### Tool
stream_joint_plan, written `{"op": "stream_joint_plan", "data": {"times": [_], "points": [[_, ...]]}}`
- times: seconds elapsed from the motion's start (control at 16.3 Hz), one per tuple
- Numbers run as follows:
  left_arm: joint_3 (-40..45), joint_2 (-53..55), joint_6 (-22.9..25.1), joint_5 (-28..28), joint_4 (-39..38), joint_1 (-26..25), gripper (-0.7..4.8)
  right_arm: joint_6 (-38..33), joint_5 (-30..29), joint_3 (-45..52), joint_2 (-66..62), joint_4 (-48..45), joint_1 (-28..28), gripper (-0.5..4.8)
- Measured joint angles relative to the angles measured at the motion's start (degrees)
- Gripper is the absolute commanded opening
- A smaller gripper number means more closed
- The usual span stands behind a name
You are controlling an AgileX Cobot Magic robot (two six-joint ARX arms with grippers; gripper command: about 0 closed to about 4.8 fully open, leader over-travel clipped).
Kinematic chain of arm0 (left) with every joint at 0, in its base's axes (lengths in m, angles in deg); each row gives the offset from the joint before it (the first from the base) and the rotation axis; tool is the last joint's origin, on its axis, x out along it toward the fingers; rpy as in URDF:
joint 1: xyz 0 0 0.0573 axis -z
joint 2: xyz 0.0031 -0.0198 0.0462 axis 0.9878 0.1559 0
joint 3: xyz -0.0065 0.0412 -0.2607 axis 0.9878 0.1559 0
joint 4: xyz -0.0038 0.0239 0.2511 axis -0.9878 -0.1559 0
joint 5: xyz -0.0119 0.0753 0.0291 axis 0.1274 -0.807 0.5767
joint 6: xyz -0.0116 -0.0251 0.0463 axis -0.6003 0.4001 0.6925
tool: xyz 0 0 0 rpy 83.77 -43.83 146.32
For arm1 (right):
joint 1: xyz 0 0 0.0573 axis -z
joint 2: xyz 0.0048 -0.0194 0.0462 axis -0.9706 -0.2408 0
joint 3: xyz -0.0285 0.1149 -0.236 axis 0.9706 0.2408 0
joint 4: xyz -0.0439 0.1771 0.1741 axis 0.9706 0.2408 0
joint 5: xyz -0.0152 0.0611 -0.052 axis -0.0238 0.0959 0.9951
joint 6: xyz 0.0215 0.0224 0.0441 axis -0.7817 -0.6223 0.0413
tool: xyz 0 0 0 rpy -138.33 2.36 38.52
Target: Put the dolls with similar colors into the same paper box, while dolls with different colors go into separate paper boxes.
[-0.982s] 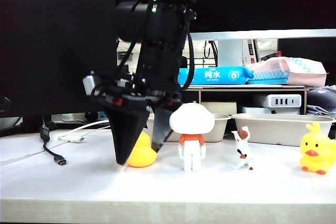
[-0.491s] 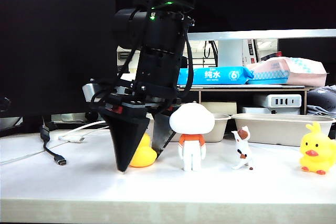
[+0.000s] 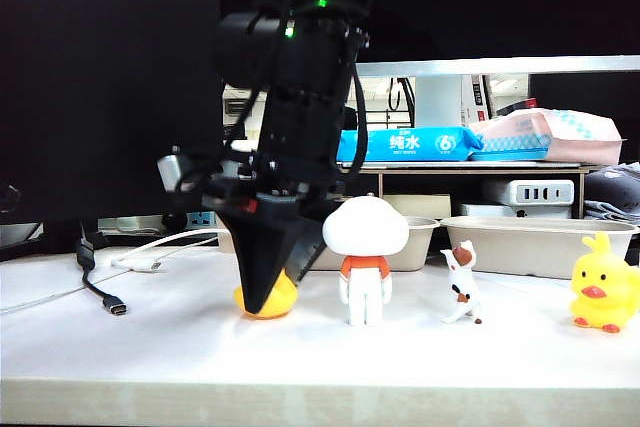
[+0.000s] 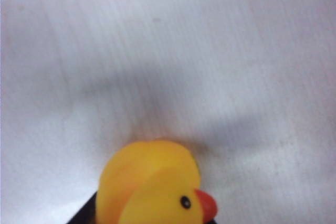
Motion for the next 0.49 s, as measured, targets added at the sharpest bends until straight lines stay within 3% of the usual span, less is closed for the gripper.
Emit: {"op": "stream_joint_plan", "data": {"times": [0.49], "points": [[0.0,0.0,0.0,0.02,0.0,0.0,-0.05,0.0,2.34,-0.81,-0.26,0.28,0.09,1.83]]}}
